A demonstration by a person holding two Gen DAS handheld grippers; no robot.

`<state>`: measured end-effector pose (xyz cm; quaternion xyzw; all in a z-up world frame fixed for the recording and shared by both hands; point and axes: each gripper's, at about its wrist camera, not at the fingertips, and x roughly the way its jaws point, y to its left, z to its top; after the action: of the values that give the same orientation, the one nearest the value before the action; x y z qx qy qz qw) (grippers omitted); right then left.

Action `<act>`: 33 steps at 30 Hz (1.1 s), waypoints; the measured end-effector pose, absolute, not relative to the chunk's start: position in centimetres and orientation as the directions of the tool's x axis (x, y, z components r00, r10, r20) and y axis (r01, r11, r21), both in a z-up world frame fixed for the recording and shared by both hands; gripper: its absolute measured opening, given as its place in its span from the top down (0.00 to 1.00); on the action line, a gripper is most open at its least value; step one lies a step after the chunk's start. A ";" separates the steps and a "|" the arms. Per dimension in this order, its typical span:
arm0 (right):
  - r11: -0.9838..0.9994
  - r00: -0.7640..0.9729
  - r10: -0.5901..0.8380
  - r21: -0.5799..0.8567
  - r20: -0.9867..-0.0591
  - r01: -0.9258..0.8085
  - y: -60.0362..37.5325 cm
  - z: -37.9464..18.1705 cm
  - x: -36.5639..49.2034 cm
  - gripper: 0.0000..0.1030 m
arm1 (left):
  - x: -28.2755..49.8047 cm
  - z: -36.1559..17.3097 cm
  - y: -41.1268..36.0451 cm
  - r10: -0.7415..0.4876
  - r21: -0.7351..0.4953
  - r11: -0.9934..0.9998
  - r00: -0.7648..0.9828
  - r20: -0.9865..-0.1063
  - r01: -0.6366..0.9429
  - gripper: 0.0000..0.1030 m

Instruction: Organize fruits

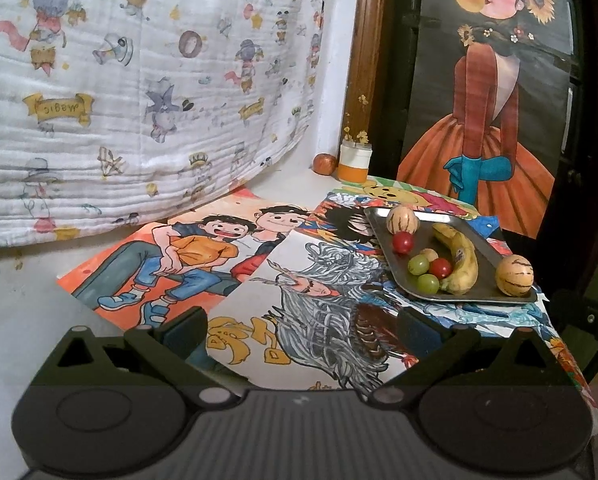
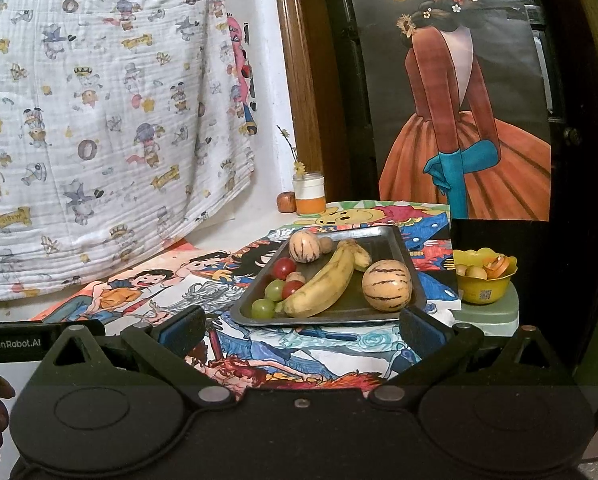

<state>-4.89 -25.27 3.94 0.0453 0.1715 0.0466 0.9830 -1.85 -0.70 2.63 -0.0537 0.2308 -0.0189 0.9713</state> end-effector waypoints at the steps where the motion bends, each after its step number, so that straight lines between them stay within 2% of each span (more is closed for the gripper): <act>1: 0.992 0.937 0.105 0.105 -0.332 -0.074 -25.2 4.0 -4.8 0.01 | -1.8 2.6 -0.7 -0.062 -0.113 0.994 0.893 -0.446 0.012 0.00; 24: 0.992 0.936 0.104 0.107 -0.337 -0.071 -25.0 3.9 -4.8 0.01 | -1.7 2.5 -0.5 -0.062 -0.116 0.993 0.886 -0.459 0.009 0.00; 33: 0.991 0.932 0.108 0.111 -0.347 -0.074 -24.5 3.4 -5.3 0.01 | -1.4 2.5 -0.3 -0.037 -0.128 0.991 0.869 -0.493 -0.030 0.00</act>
<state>-5.33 -24.54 3.41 0.0480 0.1790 0.0462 0.9816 -1.40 -0.28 2.49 -0.0659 0.2559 -0.0017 0.9645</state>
